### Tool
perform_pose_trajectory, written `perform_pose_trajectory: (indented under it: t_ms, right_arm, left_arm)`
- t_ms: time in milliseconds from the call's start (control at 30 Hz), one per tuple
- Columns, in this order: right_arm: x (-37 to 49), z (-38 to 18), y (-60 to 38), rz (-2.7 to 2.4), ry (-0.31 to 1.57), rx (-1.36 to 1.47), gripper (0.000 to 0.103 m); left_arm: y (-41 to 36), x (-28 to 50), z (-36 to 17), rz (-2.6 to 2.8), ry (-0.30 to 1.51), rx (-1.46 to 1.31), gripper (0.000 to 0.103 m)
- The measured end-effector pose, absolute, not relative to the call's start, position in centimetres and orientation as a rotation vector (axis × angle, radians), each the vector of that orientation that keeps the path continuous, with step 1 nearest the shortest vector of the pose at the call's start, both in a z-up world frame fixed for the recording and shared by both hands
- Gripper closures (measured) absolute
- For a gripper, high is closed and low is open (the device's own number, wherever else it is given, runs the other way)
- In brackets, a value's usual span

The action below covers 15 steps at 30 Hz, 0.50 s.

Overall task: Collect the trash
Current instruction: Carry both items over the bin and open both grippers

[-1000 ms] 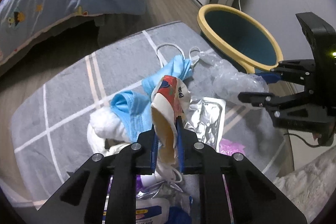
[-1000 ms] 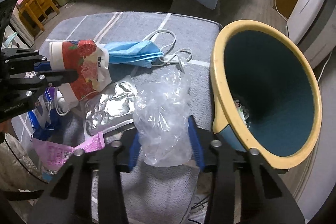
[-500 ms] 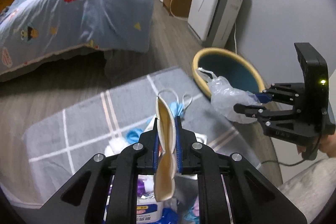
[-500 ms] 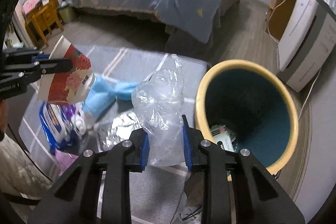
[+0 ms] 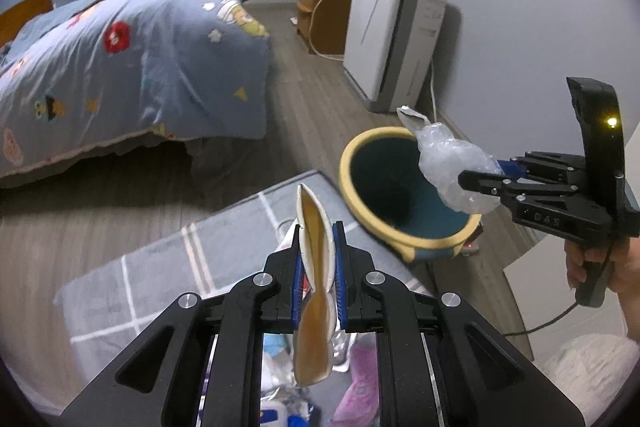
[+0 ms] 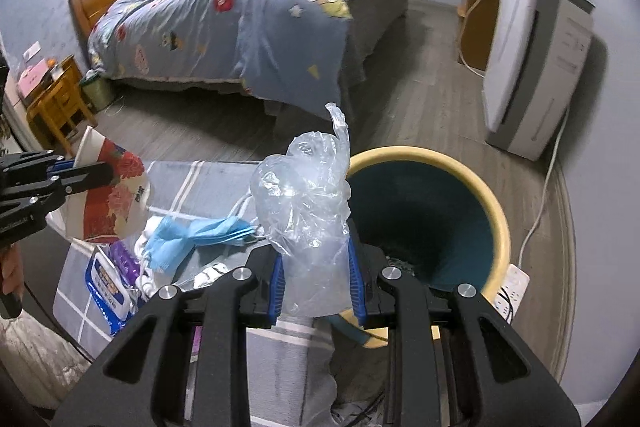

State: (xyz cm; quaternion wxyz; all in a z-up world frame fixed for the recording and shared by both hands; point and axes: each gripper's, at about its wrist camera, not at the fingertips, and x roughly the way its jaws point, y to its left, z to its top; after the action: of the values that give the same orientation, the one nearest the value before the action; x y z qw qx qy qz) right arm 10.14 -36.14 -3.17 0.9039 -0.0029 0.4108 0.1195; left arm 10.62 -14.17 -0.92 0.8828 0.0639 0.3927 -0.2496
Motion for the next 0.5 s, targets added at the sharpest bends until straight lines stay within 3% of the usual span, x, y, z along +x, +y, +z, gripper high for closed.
perform_pose_trajectory:
  t_ms: [500]
  right_arm:
    - [10.5, -4.4, -43.9, 0.096, 0.864, 0.138, 0.077]
  left_arm:
    - [-21.3, 13.0, -0.2, -0.639, 0.823, 0.159, 0.089]
